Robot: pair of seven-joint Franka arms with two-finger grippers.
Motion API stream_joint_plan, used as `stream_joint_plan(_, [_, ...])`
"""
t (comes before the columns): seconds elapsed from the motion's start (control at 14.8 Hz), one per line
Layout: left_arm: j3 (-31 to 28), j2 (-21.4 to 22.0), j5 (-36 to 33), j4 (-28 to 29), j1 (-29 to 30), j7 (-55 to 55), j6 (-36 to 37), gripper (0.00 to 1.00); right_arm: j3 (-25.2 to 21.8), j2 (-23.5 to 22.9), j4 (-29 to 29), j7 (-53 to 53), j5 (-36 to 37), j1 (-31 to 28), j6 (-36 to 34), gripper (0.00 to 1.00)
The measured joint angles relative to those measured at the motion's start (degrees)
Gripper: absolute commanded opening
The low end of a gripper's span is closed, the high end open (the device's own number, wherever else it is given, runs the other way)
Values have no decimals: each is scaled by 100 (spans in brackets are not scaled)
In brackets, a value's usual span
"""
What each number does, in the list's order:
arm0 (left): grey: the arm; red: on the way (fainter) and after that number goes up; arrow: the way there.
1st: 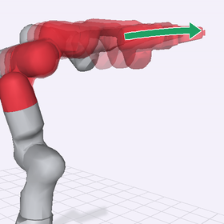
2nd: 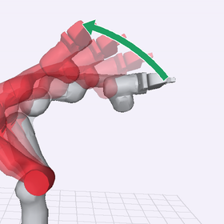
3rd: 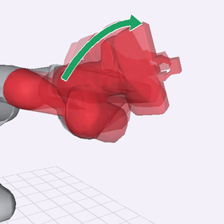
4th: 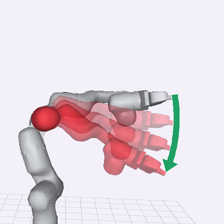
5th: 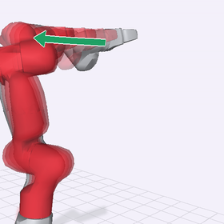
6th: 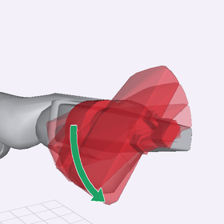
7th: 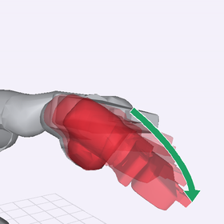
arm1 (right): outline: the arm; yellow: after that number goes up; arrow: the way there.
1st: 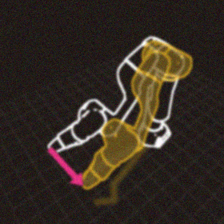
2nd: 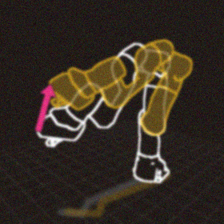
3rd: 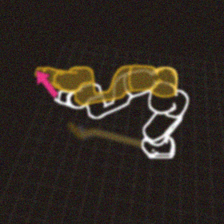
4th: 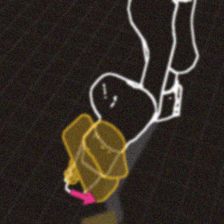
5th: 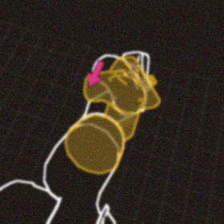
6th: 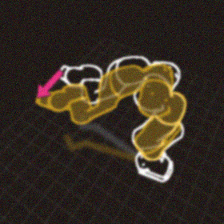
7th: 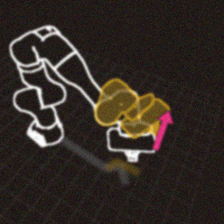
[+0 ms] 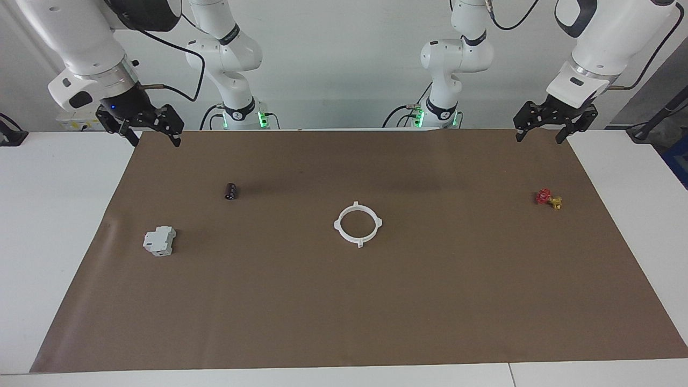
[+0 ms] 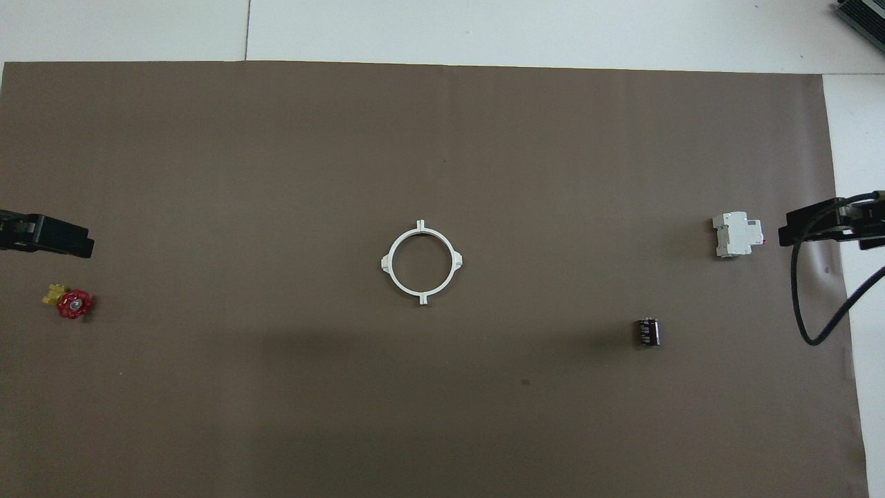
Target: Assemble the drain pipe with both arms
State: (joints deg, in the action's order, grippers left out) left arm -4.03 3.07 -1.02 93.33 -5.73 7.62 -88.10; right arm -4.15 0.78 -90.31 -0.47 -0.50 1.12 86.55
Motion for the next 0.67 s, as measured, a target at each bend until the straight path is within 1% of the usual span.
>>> stream_joint_plan(0.13, [-1, 0, 0, 0, -6, 0, -20, 100, 0, 0, 0, 0, 0, 0, 0, 100])
stream_joint_plan(0.4, [0, 0, 0, -1, -28, -1, -314, 100, 0, 0, 0, 0, 0, 0, 0, 100])
stream_joint_plan(0.67, [0, 0, 0, -1, -29, -1, -370, 100, 0, 0, 0, 0, 0, 0, 0, 100])
